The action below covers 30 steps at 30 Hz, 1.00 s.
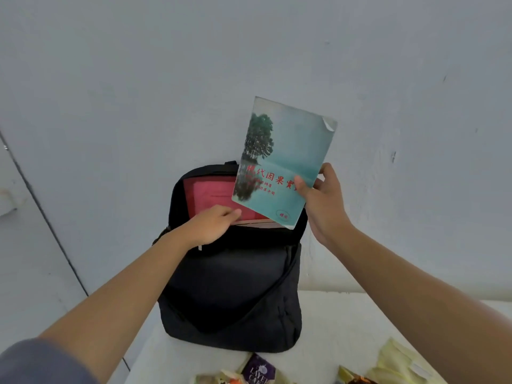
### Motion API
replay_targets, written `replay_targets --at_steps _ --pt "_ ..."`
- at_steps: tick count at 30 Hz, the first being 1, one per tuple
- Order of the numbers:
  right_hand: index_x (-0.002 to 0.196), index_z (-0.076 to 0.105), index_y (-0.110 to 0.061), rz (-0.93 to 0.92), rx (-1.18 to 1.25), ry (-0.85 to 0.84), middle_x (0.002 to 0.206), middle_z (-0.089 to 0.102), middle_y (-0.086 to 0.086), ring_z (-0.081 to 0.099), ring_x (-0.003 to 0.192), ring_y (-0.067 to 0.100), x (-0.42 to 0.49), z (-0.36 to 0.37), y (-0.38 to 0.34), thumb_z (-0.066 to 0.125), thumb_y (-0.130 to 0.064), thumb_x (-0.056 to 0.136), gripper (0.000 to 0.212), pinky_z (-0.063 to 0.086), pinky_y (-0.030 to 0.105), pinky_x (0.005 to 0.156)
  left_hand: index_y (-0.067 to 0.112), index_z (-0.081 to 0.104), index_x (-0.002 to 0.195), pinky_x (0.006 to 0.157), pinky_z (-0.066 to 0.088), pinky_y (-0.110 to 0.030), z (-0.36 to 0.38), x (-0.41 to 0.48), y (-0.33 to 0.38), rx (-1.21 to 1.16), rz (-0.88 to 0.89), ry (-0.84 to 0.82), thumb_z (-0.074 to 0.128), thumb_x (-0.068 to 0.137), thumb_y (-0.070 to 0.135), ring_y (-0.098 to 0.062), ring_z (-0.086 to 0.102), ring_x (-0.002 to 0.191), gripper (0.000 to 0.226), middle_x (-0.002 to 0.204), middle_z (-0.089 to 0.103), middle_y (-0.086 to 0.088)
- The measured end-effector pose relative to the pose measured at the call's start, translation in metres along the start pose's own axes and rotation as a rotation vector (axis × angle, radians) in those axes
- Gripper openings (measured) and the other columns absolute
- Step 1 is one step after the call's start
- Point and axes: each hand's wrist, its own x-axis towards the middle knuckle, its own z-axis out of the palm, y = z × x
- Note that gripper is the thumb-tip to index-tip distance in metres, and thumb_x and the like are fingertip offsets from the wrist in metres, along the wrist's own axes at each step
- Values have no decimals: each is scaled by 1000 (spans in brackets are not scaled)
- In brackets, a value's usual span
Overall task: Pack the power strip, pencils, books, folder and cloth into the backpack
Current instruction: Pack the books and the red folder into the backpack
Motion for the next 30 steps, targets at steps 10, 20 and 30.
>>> replay_targets --at_steps 10,20,30 --pt "117 43 -11 -178 -163 -73 116 65 5 69 104 13 26 19 20 55 -3 100 22 60 39 87 41 45 147 113 18 -54 36 17 -8 502 200 -3 46 96 68 -24 28 143 58 150 40 2" --pt "107 46 -10 -138 -435 -244 110 64 10 65 106 21 17 15 67 56 -5 99 13 58 46 91 28 61 139 107 40 -37 38 2 -29 303 380 129 46 101 59 -14 51 118 51 122 57 10" --pt "93 48 -13 -39 -362 -98 91 64 7 66 85 19 9 35 74 64 -51 92 41 59 39 78 21 74 111 95 51 -36 39 5 -23 183 364 163 59 100 39 -14 62 108 27 113 64 9"
